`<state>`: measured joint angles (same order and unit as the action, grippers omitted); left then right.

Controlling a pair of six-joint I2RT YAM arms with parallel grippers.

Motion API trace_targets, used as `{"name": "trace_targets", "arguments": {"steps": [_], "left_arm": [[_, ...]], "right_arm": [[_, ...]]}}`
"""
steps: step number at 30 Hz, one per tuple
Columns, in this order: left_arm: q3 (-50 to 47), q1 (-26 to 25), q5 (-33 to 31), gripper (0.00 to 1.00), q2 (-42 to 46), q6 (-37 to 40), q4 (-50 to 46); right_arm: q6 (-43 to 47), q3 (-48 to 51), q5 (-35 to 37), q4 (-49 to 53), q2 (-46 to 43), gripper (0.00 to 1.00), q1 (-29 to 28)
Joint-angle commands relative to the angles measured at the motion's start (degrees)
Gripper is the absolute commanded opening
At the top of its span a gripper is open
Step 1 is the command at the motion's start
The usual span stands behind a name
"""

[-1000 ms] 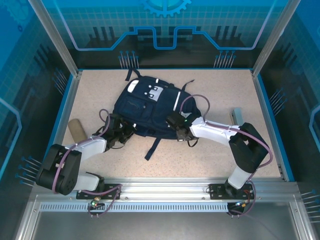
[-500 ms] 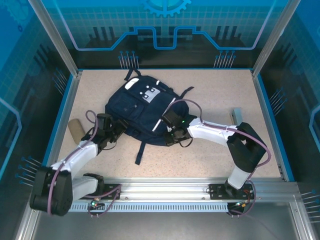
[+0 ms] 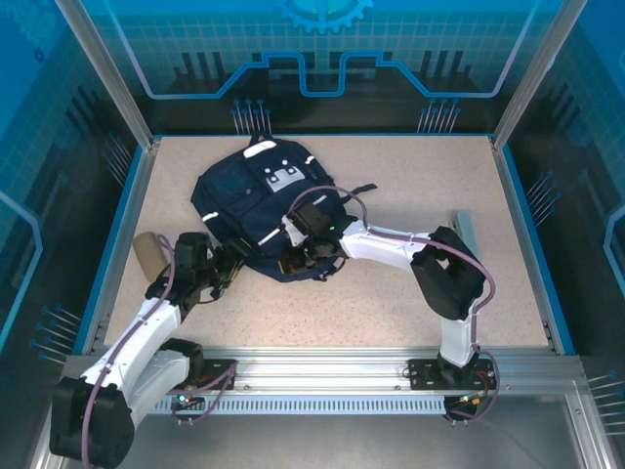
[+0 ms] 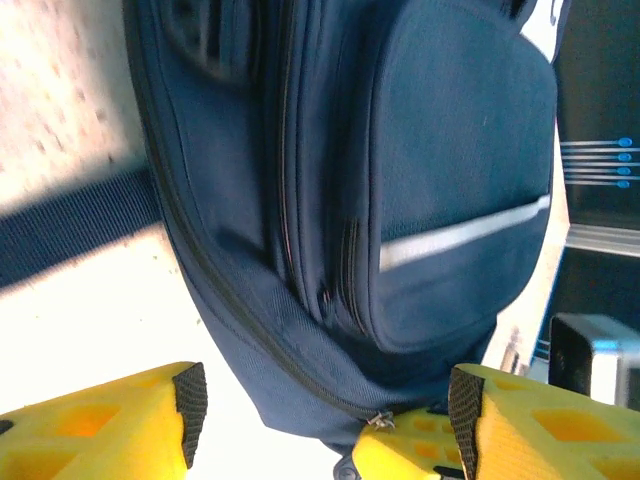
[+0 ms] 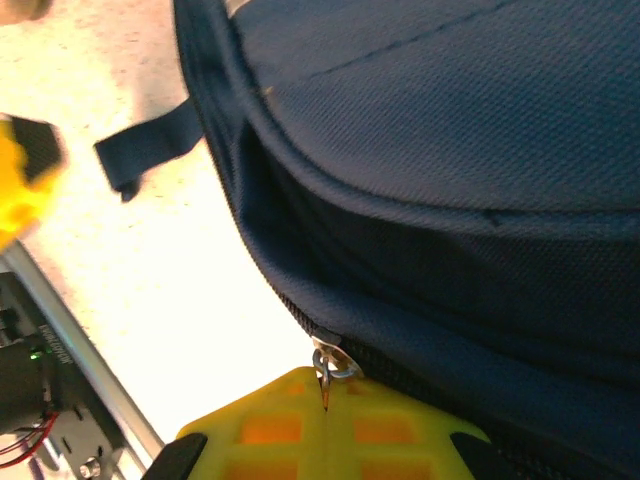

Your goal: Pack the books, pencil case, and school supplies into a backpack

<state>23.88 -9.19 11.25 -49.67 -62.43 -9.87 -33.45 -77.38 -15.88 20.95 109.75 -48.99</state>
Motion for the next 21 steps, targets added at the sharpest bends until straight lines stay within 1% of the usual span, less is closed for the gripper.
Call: {"name": "trace_targets", "arguments": {"steps": [1,6,10,12,13,16,21], "left_arm": [[-2.35,-1.73,4.32,0.66,-0.8,-7.19,5.6],[-4.71,-3.0,3.48,0.66,-3.84,-10.97,10.02],[-5.4,-3.7,2.71,0.65,-6.92,-11.82,13.22],[-5.29,-3.98,2.26,0.63,-8.49,-12.1,15.03],[-5.12,-4.06,2.06,0.61,-9.08,-11.87,15.72],[-4.59,-4.21,1.72,0.5,-11.25,-11.5,17.44],[-4.45,-4.34,0.39,0.26,-13.4,-10.62,17.96]], "right_arm": [[-0.47,-2.85,-3.42,-4.03,0.47,0.0,-1.15],[-0.89,-2.51,-4.32,-4.51,0.15,0.0,-1.4],[-0.69,-2.51,-4.57,-4.34,-0.44,0.0,-1.7],[-0.61,-2.27,-4.59,-4.06,-0.67,0.0,-1.93],[-0.54,-2.22,-4.58,-3.94,-0.75,0.0,-2.06],[-0.05,-1.74,-2.75,-2.58,-1.1,0.0,-2.59],[0.62,-0.59,4.66,2.19,-2.65,0.0,-3.29]]}}
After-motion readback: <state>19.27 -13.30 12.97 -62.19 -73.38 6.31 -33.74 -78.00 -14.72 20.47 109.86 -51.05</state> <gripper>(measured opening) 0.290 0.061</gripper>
